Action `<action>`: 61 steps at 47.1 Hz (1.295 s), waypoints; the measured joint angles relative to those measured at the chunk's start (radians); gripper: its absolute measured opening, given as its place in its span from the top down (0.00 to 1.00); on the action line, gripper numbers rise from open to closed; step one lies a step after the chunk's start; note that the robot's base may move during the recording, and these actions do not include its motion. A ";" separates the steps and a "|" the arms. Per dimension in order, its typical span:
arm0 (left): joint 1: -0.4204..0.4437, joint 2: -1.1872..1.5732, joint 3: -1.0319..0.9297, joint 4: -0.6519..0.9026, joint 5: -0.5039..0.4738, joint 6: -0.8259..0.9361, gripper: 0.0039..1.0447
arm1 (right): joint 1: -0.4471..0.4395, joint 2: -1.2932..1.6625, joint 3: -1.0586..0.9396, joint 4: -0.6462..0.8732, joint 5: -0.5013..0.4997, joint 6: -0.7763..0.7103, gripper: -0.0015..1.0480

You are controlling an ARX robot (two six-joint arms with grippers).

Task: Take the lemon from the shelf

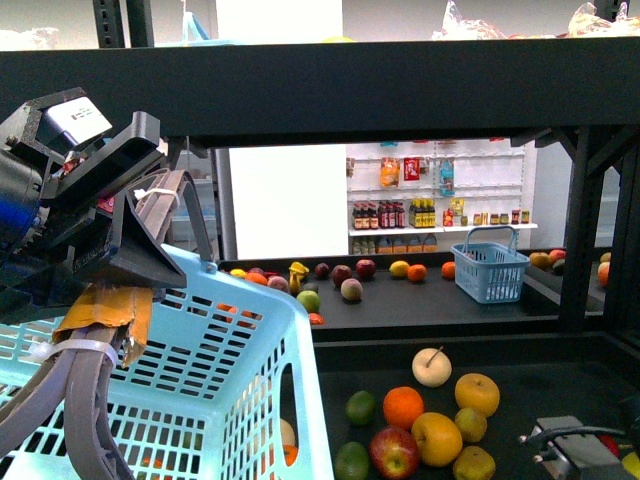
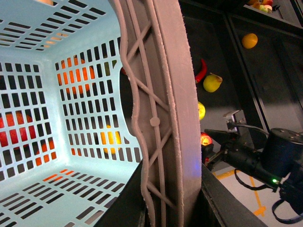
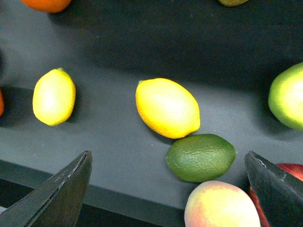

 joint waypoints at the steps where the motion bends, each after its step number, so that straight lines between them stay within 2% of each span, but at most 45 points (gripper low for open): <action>1: 0.000 0.000 0.000 0.000 0.000 0.000 0.83 | 0.002 0.017 0.008 0.003 -0.001 -0.006 0.07; 11: 0.000 0.000 0.000 0.000 0.000 0.000 0.83 | 0.016 0.197 0.117 0.048 -0.027 -0.075 0.07; 19: 0.000 0.000 0.000 0.000 0.000 0.000 0.83 | 0.024 0.304 0.193 0.052 0.015 -0.083 0.07; 33: 0.000 0.000 0.000 0.000 0.001 0.000 0.83 | 0.056 0.397 0.272 0.067 0.014 -0.116 0.07; 47: 0.000 0.000 0.000 0.000 0.000 0.000 0.83 | 0.054 0.462 0.341 0.098 0.019 -0.220 0.07; 61: 0.000 0.000 0.000 0.000 0.001 0.000 0.83 | 0.043 0.489 0.377 0.113 -0.051 -0.352 0.07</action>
